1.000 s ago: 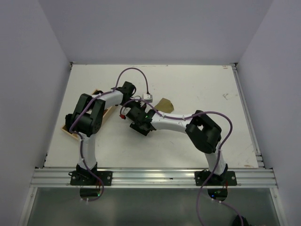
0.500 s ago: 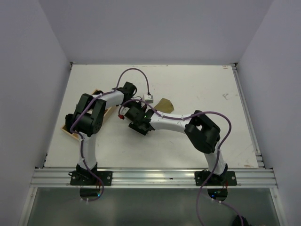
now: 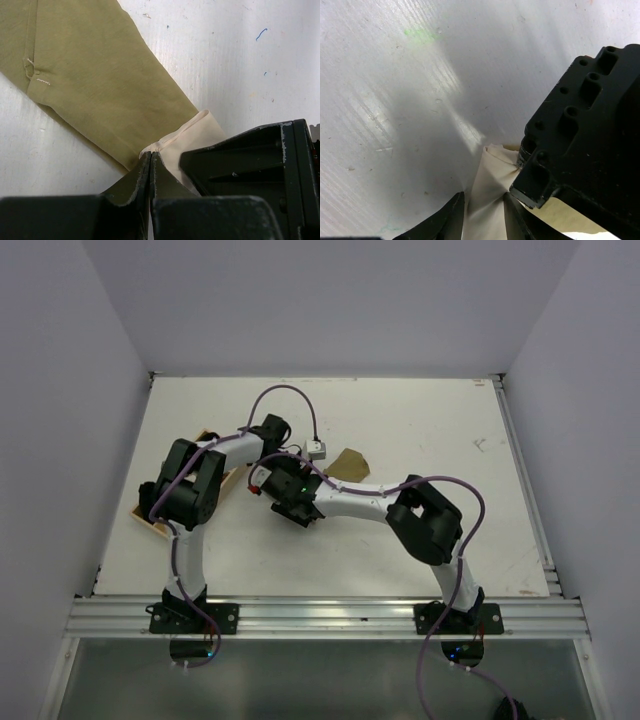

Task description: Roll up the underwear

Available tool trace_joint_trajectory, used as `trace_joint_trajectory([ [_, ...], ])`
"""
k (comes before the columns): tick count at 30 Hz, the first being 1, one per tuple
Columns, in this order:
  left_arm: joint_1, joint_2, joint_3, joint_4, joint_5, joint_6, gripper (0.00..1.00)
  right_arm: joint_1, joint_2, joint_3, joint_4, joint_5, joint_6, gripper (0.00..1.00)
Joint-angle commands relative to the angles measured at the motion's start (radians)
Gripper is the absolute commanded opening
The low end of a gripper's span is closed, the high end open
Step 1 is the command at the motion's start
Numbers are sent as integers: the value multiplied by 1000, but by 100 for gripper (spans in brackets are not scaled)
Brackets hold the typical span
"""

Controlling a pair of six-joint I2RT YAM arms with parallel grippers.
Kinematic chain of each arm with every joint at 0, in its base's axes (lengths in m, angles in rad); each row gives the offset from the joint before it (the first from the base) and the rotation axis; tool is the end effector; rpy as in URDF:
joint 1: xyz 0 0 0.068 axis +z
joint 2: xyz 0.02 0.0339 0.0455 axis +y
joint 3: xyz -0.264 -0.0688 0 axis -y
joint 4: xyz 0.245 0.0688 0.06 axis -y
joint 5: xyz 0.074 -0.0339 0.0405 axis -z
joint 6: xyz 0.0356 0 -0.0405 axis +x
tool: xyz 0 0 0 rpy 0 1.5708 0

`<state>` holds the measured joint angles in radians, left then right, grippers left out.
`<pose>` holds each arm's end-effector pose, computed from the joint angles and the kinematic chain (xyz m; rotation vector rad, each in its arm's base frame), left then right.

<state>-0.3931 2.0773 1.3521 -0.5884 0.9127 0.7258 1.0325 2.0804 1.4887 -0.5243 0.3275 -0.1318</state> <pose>0.3546 -0.1775 0.1341 1.4658 2.0408 -1.1603 0.2318 0.3658 0.1603 -1.3419 2.2189 -0.1245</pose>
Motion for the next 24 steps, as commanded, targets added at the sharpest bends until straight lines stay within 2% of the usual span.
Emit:
trace_joint_trajectory([
  [1, -9, -19, -27, -24, -6, 21, 3, -17, 32, 19, -34, 57, 14, 42],
  [7, -9, -20, -25, -24, -37, 20, 2, -20, 32, 18, -60, 71, 21, 43],
  [11, -10, -19, -16, -22, -28, 6, 4, -43, 33, -2, -63, 24, 37, 41],
  [13, -10, -19, -8, -40, 1, 6, 10, -55, 29, -16, -63, -11, 54, 36],
  [14, -10, -20, -7, -37, 0, 3, 16, -67, 24, -19, -63, -22, 60, 31],
  [15, -10, -25, -4, -31, -6, -18, 19, -78, 18, -24, -62, -34, 67, 21],
  [17, -10, -26, 4, -50, -17, -14, 24, -110, 4, -30, -57, -100, 95, 10],
  [18, -10, -36, 5, -45, -21, -31, 26, -123, 1, -33, -57, -143, 107, 9],
  [19, -10, -45, 2, -47, -17, -34, 34, -130, -6, -36, -57, -160, 113, 7],
  [20, -10, -52, 2, -44, -20, -40, 37, -150, -13, -38, -57, -182, 115, 3],
  [24, 0, -95, -1, -11, -66, -161, 46, -193, -62, -70, -37, -318, 159, 0],
])
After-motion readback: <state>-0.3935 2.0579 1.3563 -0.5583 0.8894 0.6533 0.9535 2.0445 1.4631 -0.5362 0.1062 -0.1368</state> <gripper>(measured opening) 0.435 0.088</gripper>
